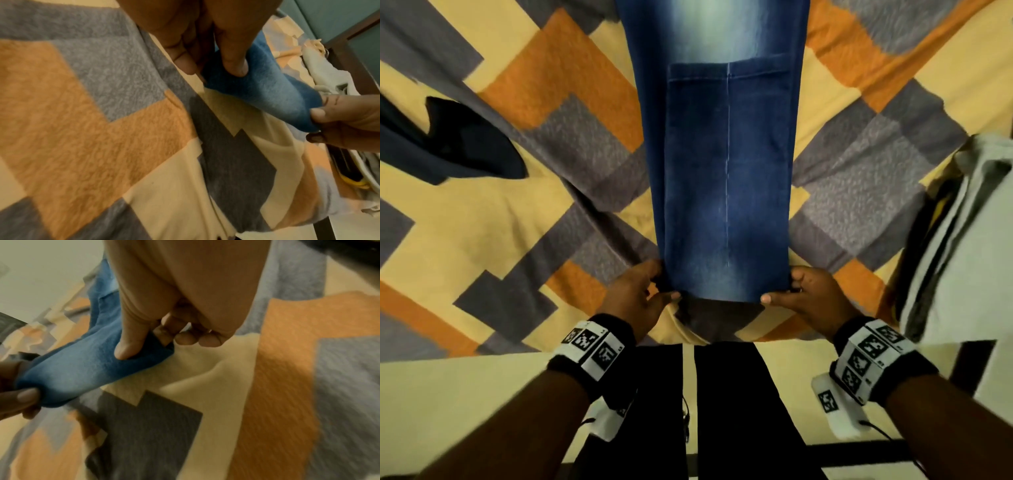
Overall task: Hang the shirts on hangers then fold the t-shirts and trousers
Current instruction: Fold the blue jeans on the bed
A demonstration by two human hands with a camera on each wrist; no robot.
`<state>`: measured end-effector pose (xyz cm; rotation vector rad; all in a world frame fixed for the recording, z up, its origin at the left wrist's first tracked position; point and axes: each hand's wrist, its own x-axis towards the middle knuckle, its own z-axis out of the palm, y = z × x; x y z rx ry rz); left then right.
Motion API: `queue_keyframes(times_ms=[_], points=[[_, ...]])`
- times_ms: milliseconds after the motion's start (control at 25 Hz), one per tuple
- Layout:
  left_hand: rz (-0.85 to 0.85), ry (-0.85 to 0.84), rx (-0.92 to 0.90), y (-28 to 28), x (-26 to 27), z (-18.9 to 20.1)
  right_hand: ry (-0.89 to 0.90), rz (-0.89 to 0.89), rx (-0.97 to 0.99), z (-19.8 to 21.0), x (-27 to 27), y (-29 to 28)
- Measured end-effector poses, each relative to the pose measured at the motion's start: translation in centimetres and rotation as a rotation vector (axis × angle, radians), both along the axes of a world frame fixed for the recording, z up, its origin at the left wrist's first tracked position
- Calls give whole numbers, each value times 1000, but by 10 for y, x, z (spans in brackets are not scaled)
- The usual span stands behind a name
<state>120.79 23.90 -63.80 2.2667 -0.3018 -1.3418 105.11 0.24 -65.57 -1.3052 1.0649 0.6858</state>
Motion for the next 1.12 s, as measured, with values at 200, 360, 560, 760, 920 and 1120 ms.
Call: queue_keyframes(times_ms=[200,360,560,760,920,1120], points=[[-59,-164,-107,7,-12,-14,225,-373,177,-6,0,9],[49,-71,-31,12,-12,-13,147,-226,268,-5,-5,-8],[127,48,39,12,-13,-14,39,-118,169,-13,4,-4],[186,47,89,25,-15,-17,-1,-292,257,-5,-7,-11],[253,111,2,11,-12,-13,-3,-141,96,-2,0,-7],[491,135,-161,-45,46,-41,-189,-257,-257,-34,72,-25]])
